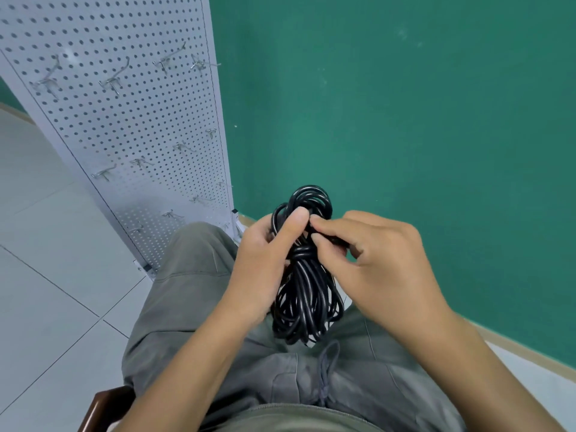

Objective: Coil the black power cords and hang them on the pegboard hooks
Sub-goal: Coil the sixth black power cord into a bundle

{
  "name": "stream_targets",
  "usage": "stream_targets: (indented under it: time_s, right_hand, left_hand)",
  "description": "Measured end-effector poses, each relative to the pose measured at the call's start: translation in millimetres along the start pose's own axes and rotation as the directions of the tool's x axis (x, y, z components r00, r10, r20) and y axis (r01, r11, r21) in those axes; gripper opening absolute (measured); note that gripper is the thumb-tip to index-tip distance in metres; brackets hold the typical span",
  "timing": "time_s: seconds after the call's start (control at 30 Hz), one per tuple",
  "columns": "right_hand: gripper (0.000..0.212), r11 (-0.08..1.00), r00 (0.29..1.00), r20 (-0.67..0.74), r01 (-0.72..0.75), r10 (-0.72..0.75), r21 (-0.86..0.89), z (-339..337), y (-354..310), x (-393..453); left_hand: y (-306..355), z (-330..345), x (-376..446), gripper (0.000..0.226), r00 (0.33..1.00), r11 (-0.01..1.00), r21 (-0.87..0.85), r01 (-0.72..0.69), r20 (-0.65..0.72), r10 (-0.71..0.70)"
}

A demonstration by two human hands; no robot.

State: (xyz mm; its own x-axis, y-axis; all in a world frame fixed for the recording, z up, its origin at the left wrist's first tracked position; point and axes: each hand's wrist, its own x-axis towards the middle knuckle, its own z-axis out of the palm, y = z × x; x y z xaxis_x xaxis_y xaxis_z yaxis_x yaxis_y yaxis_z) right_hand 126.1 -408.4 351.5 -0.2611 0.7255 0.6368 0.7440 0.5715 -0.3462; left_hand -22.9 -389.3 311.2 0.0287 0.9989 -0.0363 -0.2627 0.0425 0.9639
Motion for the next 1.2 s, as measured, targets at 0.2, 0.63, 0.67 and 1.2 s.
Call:
stream_targets:
  time_s: [0.2, 0.63, 0.67, 1.2]
  right_hand:
    - [0.015, 0.987, 0.986, -0.039, -0.161, 0.162, 0.027, 3, 0, -15]
    - [0.037, 0.658, 0.828, 0.163, -0.531, 0.536, 0.534, 9, 7, -28]
    - [0.042, 0.607, 0.801, 0.189, -0.563, 0.569, 0.56, 11, 7, -25]
    - [0.072, 0.424, 0.727, 0.437, -0.673, 0.53, 0.606, 19, 4, -19]
  left_hand:
    - [-1, 3, 0, 0.045, 0.995, 0.987, -0.132, 0.087, 0.054, -0.08]
    - [5, -3, 4, 0.045, 0.984, 0.957, -0.228, 0.177, 0.051, -0.169]
    - [5, -3, 3, 0.05, 0.983, 0.96, -0.217, 0.179, 0.08, -0.166]
    - [3, 1, 1, 0.036, 0.917, 0.767, -0.514, 0.384, 0.307, -0.253]
